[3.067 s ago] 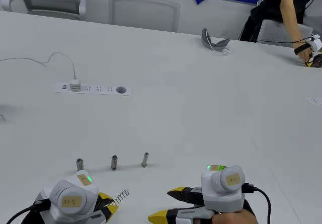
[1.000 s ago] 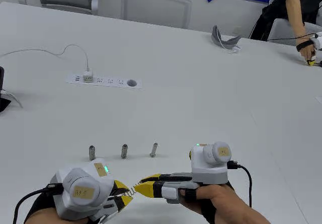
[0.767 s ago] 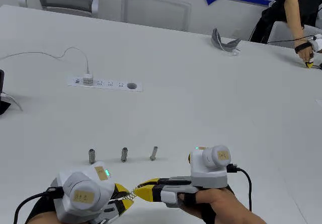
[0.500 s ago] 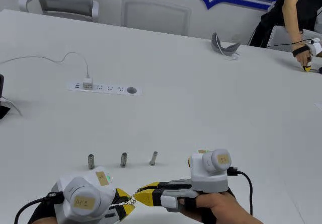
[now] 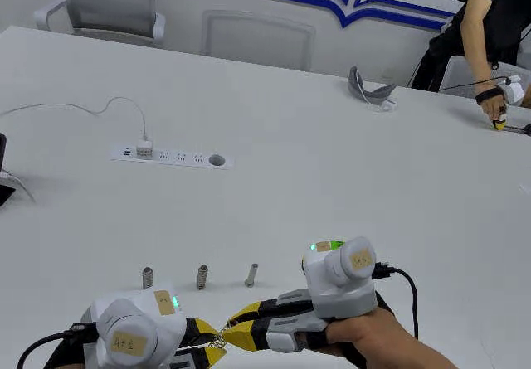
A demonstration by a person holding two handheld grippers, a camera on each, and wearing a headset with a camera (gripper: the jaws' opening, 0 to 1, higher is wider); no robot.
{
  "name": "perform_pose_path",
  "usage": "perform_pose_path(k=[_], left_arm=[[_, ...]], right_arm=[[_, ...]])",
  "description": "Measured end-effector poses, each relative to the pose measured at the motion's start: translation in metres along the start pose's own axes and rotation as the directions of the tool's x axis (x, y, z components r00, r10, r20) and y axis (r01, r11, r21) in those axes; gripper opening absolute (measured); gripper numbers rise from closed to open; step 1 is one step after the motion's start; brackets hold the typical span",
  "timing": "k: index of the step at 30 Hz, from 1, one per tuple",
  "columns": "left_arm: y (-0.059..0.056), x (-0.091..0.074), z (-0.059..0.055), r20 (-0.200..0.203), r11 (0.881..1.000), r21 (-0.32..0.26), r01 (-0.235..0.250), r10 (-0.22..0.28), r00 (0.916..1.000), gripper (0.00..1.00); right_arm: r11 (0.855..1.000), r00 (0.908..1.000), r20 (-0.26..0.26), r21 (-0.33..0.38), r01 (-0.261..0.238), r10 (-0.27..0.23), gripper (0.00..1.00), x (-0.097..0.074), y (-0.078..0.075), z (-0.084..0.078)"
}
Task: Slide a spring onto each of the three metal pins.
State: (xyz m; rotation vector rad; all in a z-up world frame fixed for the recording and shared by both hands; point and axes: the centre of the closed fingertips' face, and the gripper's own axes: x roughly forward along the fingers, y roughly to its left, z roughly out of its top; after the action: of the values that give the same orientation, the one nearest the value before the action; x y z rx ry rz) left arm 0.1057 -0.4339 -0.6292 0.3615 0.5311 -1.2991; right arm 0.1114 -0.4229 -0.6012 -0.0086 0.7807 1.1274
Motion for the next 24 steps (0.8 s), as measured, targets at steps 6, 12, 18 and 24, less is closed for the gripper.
perform_pose_path(k=[6,12,18,24], left_arm=[[-0.01,0.003,0.004,0.0,0.999,0.046,0.024,-0.024,0.9997,0.09],[-0.014,0.003,0.009,-0.006,0.994,0.097,0.042,-0.042,0.9991,0.09],[-0.018,0.003,0.014,-0.004,0.991,0.118,0.058,-0.058,0.9983,0.09],[-0.022,0.002,0.017,-0.005,0.99,0.125,0.072,-0.072,0.9974,0.09]], right_arm=[[0.982,0.9907,-0.135,-0.185,-0.042,0.016,0.12,-0.002,0.008,-0.005],[0.951,0.9731,-0.229,-0.293,-0.095,0.026,0.12,-0.006,0.014,-0.006],[0.914,0.9507,-0.309,-0.38,-0.143,0.02,0.12,-0.008,0.019,-0.007],[0.883,0.9292,-0.369,-0.433,-0.183,0.011,0.12,-0.007,0.022,-0.012]])
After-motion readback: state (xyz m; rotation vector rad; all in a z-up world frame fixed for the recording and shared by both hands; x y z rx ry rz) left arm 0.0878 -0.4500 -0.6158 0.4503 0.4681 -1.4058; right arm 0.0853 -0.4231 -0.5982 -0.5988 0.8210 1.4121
